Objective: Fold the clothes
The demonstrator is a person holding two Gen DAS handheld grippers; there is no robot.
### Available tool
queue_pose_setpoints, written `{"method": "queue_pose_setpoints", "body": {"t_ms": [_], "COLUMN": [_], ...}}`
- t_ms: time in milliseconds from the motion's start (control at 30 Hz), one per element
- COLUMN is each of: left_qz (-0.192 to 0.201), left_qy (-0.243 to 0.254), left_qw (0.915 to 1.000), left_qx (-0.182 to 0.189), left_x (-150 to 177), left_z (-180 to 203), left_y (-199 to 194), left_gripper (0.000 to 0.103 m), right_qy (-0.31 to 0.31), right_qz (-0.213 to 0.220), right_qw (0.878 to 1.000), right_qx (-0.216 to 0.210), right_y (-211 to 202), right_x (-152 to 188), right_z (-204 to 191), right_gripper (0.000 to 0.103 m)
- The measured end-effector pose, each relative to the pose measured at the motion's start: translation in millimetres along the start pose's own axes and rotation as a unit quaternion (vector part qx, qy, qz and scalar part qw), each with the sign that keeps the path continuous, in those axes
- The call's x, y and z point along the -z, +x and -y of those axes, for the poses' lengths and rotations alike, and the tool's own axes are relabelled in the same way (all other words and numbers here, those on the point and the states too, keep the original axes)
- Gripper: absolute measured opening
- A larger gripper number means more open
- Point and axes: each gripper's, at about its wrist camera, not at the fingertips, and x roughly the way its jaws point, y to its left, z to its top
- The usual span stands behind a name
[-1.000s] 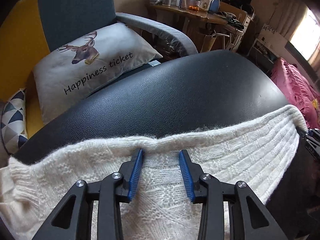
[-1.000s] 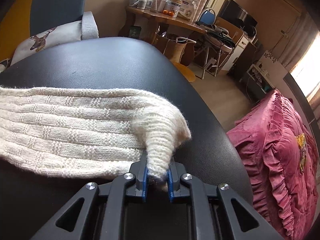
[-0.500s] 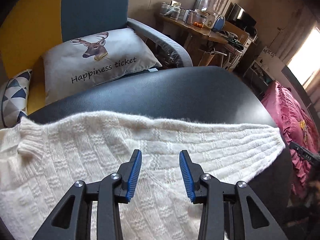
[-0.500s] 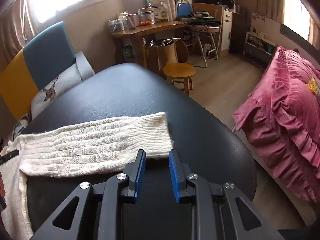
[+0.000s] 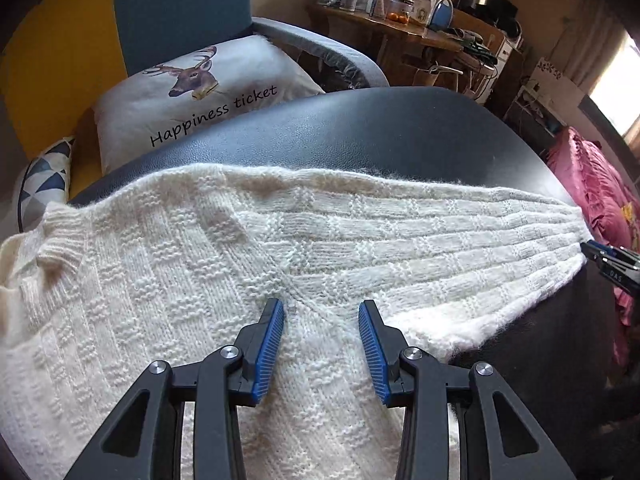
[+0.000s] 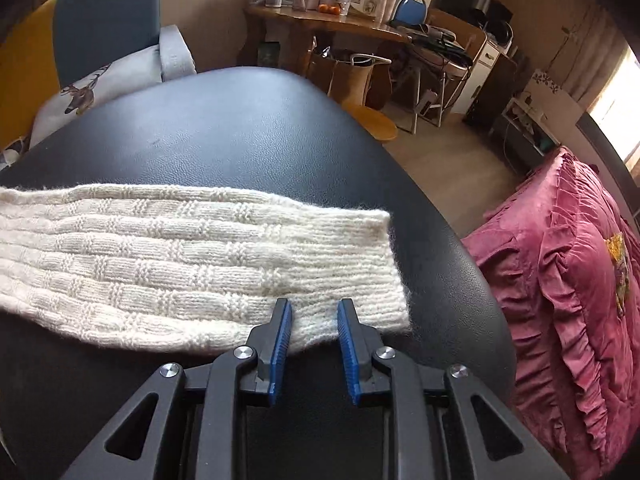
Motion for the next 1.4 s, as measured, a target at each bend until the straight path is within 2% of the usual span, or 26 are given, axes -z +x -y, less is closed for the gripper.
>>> {"method": "queue_pose_setpoints", "body": {"t_ms": [100,167,267,333,467,533,633,667,733,800,900,933,1100,1200,1233,1300,1333,1367,1400], "left_qz": [0.015,0.029,0.027,0.016,-0.007,-0.015,-0.017,-0.017,-0.013,-0.001,0.017,0.019,0.006,-0.004,-0.006,-0.009,-0.010,-0.012,-0.013], "left_qy": [-0.030,-0.039,-0.027,-0.009,0.013,0.012,0.008,0.003,-0.013,-0.028,-0.034,-0.032,-0.010,0.000,0.008,0.027,0.029,0.028,0.026], "left_qw": [0.9988,0.9972,0.9945,0.9929,0.9882,0.9868,0.9851,0.9845,0.9828,0.9813,0.9812,0.9816,0.9810,0.9779,0.9780,0.9789,0.9786,0.9781,0.9775], "left_qx": [0.035,0.056,0.097,0.118,0.152,0.161,0.171,0.175,0.184,0.191,0.189,0.188,0.194,0.209,0.208,0.202,0.203,0.206,0.209], "left_x": [4,10,26,39,62,68,72,72,72,72,76,79,101,113,116,121,122,122,122], "left_z": [-12,-16,-7,6,29,35,38,37,33,24,13,11,21,33,37,45,46,45,44], "left_y": [-18,-33,-45,-46,-41,-37,-29,-28,-31,-40,-55,-59,-61,-56,-54,-50,-49,-49,-48], "left_gripper": [0.040,0.039,0.039,0.039,0.039,0.039,0.039,0.039,0.039,0.039,0.039,0.039,0.039,0.039,0.039,0.039,0.039,0.039,0.039], "right_qy": [-0.031,-0.074,-0.126,-0.149,-0.169,-0.167,-0.169,-0.154,-0.118,-0.092,-0.034,-0.016,0.041,0.043,0.049,0.087,0.097,0.098,0.098], "right_qz": [0.052,0.066,0.051,0.036,0.018,0.006,-0.011,-0.017,-0.025,-0.043,-0.107,-0.124,-0.128,-0.095,-0.079,-0.050,-0.051,-0.062,-0.069], "right_qw": [0.995,0.987,0.968,0.956,0.950,0.949,0.955,0.951,0.930,0.907,0.862,0.852,0.857,0.863,0.861,0.848,0.856,0.873,0.884], "right_qx": [-0.073,-0.129,-0.212,-0.250,-0.263,-0.267,-0.244,-0.266,-0.348,-0.409,-0.494,-0.508,-0.498,-0.495,-0.501,-0.521,-0.504,-0.475,-0.453], "right_y": [-31,-46,-52,-50,-41,-34,-18,-19,-28,-33,-21,-15,9,10,8,7,11,18,23], "right_x": [1,3,5,7,8,4,-3,-3,1,9,24,28,25,12,7,-3,-6,-8,-9], "right_z": [-33,-73,-137,-174,-218,-225,-227,-222,-209,-201,-200,-203,-218,-233,-235,-230,-229,-230,-231], "right_gripper": [0.023,0.023,0.023,0.023,0.023,0.023,0.023,0.025,0.025,0.025,0.027,0.027,0.027,0.024,0.022,0.017,0.014,0.011,0.009]}}
